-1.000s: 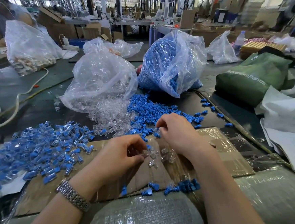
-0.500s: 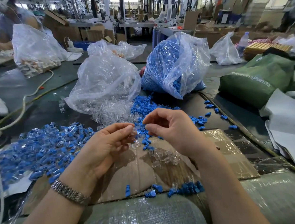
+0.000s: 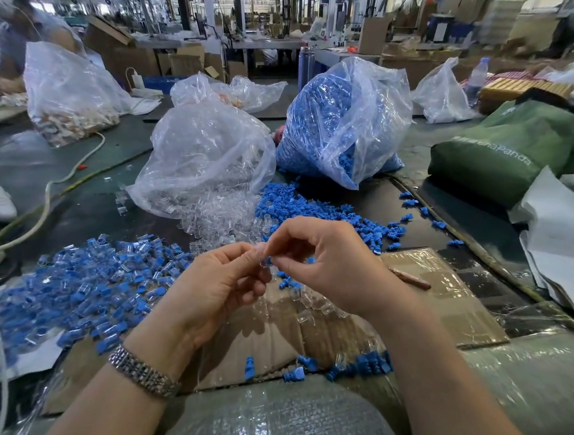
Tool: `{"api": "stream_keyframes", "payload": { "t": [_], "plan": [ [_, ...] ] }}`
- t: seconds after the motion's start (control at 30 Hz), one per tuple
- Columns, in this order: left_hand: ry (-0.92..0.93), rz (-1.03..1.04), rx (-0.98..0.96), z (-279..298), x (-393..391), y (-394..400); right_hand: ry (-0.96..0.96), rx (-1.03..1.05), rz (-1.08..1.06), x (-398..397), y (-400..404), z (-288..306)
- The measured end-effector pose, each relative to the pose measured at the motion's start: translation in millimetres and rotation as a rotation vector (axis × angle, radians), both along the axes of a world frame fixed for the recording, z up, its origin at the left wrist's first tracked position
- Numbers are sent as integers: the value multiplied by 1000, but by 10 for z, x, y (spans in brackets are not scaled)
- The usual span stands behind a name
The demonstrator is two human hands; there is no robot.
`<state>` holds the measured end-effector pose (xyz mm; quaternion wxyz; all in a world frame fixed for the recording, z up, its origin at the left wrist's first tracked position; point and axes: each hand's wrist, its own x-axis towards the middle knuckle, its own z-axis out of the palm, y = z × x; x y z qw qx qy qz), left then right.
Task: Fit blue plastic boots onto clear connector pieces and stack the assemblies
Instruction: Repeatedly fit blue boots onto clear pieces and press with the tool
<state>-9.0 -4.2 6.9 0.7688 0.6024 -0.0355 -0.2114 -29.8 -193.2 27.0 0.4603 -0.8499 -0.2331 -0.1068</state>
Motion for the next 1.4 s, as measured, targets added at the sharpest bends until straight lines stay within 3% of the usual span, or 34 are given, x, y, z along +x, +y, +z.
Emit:
{"api": "stream_keyframes", "payload": {
  "t": [0.17, 0.3, 0.77, 0.93, 1.0, 1.07, 1.13, 1.4],
  "plan": [
    [-74, -79, -48, 5, -4, 87, -21, 4, -26, 4, -36, 14],
    [-203, -31, 48, 35, -16, 90, -44, 25, -51, 17, -29, -2],
    [-270, 15, 93, 96, -101, 74, -36, -28, -50, -13, -37, 12],
    [-224, 27, 29, 93, -88, 76, 83, 39, -142, -8, -145, 70],
    [-232, 48, 18, 92, -81, 79, 91, -181, -427, 53, -277, 47],
    [-247, 49, 16, 89, -78, 84, 286, -529, -661, 86, -398, 2],
    [-250, 43, 17, 87, -73, 91, 508, -711, -715, 100, -464, -54],
    [-279, 73, 37, 71, -47, 96, 510, -738, -630, 108, -417, -83]
  ]
}}
